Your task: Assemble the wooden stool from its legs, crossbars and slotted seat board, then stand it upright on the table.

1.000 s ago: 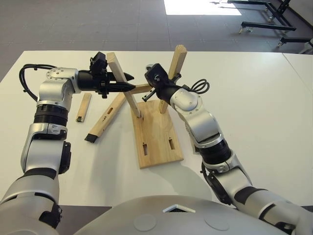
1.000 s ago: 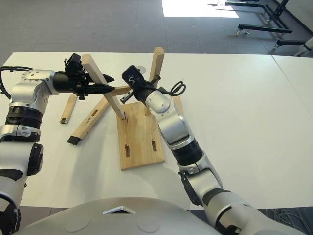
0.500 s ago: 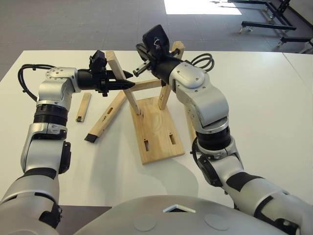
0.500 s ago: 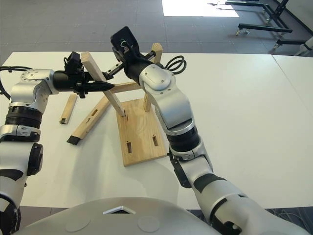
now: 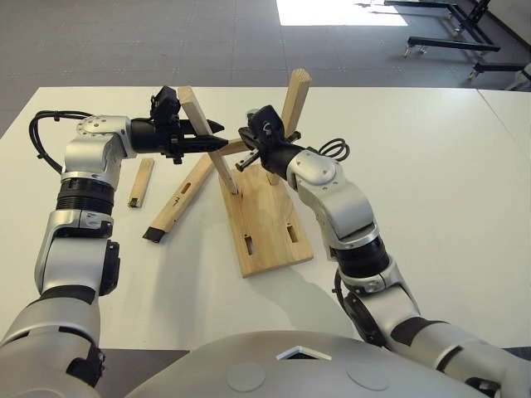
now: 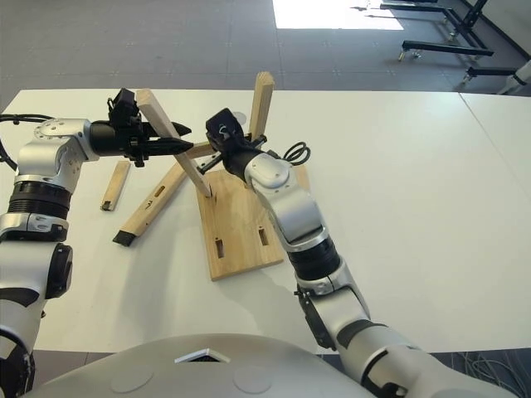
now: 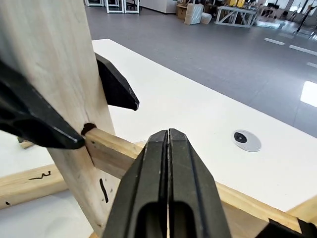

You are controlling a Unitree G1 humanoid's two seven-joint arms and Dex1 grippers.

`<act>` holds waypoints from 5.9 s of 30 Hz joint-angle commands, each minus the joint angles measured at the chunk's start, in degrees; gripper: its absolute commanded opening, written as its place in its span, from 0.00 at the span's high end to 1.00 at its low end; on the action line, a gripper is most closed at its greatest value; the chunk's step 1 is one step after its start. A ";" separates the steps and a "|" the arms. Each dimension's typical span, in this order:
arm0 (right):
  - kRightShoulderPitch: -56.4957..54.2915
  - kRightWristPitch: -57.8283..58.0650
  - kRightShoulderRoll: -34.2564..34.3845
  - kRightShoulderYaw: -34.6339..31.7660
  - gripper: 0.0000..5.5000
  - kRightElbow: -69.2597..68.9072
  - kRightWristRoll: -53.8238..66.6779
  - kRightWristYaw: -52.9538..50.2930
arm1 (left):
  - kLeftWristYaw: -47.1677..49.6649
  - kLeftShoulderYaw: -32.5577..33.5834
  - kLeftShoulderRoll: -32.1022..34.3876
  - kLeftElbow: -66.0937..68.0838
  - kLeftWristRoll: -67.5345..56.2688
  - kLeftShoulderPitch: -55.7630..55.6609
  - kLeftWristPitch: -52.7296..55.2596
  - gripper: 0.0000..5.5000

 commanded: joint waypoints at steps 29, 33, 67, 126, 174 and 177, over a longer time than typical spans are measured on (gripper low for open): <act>-32.31 -16.15 -11.85 -21.63 1.00 37.65 1.24 -11.62 | -1.85 -1.61 0.34 -3.91 0.39 1.42 3.83 0.63; -29.62 -18.57 -12.99 -22.08 1.00 46.59 0.50 -11.86 | -2.05 -0.67 0.77 -5.31 -0.74 1.95 4.85 0.63; -10.85 1.87 -0.59 -13.49 1.00 21.51 3.65 -10.75 | 4.47 -4.87 -1.93 -11.61 2.77 2.07 8.06 0.63; -11.25 14.88 1.51 -24.16 1.00 13.56 16.27 -16.25 | 11.55 -4.22 1.14 -26.22 0.43 8.39 5.44 0.63; -17.65 -9.26 -13.51 -25.80 1.00 41.28 8.42 -10.76 | 15.86 -1.97 -0.65 -27.08 -2.09 13.64 3.32 0.38; -17.62 -9.19 -13.45 -25.82 1.00 41.32 8.41 -10.81 | 15.59 -1.70 -0.56 -27.89 -3.28 14.34 4.46 0.29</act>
